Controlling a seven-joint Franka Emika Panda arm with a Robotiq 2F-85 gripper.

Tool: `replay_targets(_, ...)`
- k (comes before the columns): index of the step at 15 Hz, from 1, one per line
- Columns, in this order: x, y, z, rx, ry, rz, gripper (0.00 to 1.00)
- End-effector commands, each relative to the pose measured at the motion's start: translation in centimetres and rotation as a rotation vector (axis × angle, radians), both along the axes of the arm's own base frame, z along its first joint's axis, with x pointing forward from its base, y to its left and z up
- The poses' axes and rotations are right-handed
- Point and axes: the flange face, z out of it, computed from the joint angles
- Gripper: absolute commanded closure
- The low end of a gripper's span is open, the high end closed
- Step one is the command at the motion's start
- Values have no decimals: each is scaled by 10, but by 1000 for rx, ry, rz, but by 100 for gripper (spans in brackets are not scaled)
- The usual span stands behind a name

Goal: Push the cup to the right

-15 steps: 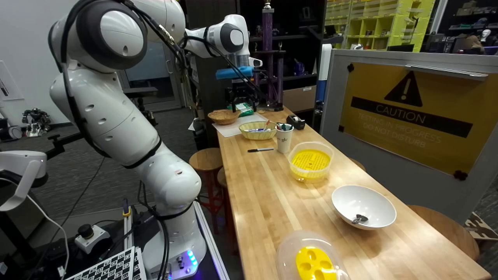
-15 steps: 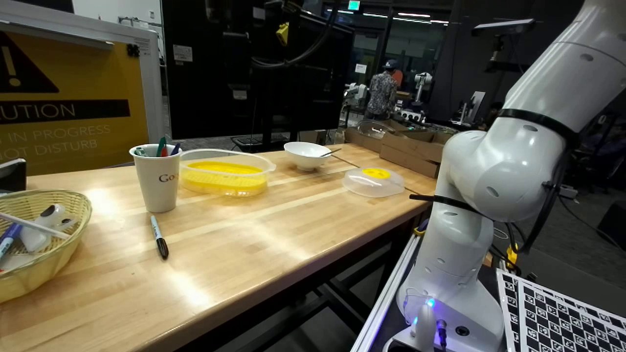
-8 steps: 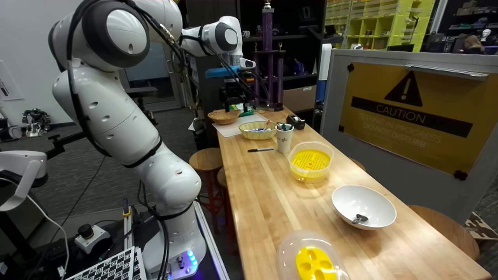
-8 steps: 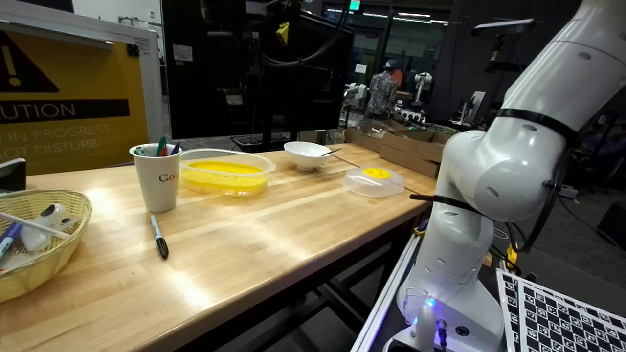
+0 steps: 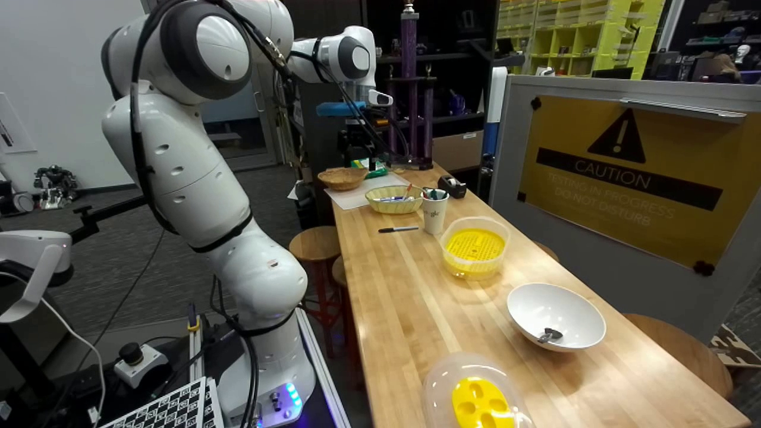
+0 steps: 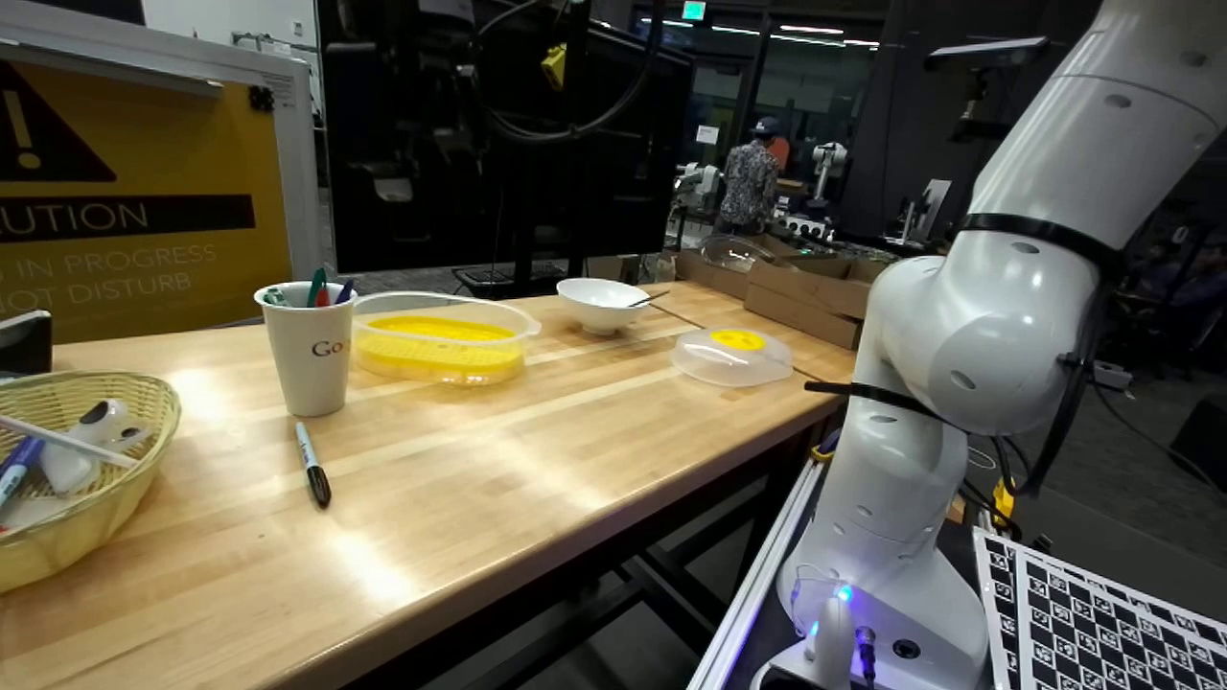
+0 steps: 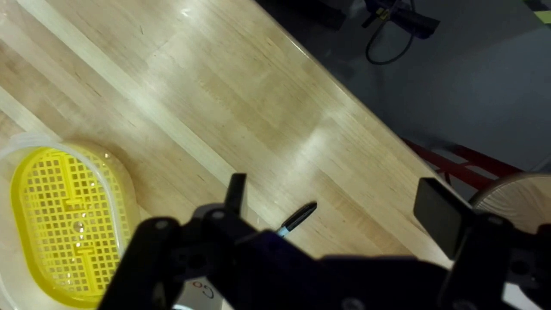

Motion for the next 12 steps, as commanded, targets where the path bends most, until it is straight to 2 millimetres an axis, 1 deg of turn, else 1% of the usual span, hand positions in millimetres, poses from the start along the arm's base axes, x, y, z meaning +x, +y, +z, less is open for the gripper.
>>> replay_targets(1, 26, 3, 6, 26, 7, -54, 0)
replay_targets(3, 41, -4, 8, 38, 6, -90, 0)
replay_targets(7, 71, -23, 16, 66, -14, -176, 0)
replay_targets(9, 81, -29, 17, 72, -19, -201, 0)
replay_targets(12, 90, -29, 15, 78, -23, -221, 0)
